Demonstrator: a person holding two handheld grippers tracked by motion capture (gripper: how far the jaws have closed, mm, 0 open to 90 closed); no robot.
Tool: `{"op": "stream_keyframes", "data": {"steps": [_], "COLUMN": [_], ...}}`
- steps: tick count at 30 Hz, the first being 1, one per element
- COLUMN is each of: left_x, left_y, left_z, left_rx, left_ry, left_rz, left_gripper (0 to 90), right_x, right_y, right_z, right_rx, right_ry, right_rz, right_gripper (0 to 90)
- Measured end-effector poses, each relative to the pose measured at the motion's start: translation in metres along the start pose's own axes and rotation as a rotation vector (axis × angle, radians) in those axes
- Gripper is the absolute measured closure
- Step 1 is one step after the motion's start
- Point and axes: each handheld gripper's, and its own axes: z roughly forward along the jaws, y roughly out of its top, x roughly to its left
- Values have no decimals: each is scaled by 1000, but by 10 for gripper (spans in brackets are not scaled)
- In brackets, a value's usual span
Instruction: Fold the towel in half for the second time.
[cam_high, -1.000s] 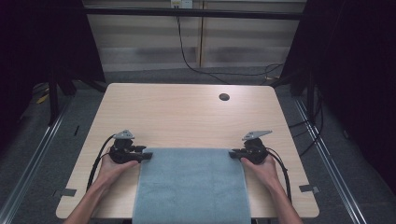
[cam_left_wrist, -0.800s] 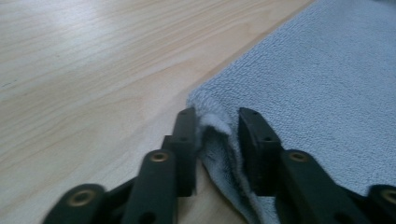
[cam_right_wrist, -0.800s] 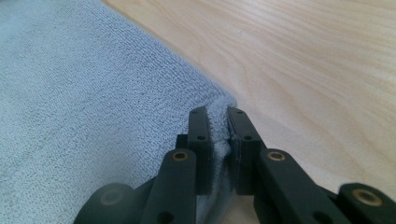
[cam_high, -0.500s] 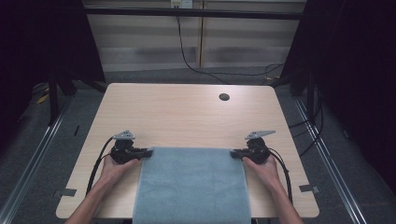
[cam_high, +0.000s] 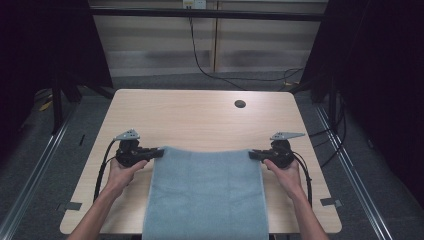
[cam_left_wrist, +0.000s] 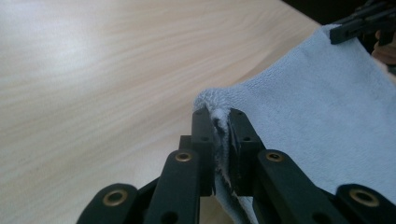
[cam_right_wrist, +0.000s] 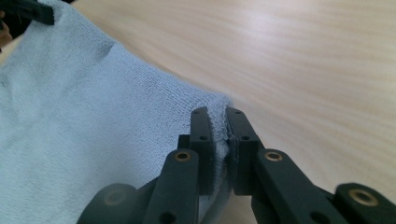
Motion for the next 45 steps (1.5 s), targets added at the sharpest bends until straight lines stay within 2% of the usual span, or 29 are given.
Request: {"op": "stream_keyframes", "data": {"steps": [7, 9, 17, 22, 25, 27, 31, 37, 41, 43, 45], "left_x": [2, 3, 6, 6, 3, -1, -5, -4, -8, -11, -12], "left_y": [18, 24, 52, 73, 87, 95, 109, 128, 130, 125, 116], "left_z": [-10, -13, -20, -22, -28, -33, -37, -39, -41, -42, -44], "left_rx": [-52, -62, -118, -147, -163, -191, -210, -247, -258, -248, -248], "left_ry": [3, 25, 38, 48, 57, 51, 57, 64, 61, 52, 41], "left_rz": [-8, -6, -7, 11, 20, 30, 54, 58, 80, 106, 114], "left_gripper": [832, 831, 831, 831, 832, 834, 835, 836, 836, 835, 835], "right_x": [5, 6, 5, 4, 0, -3, -3, -1, 2, 4, 7], "right_y": [27, 35, 69, 89, 97, 103, 112, 133, 142, 139, 130], "right_z": [-7, -9, -20, -25, -30, -35, -44, -53, -59, -59, -57], "right_rx": [-60, -75, -139, -149, -169, -169, -198, -226, -262, -267, -248], "right_ry": [15, 12, -17, -39, -41, -58, -65, -89, -83, -73, -63], "right_rz": [-19, -34, -54, -74, -61, -63, -69, -89, -97, -106, -120], "right_gripper": [832, 832, 832, 832, 832, 833, 835, 836, 835, 835, 835]}}
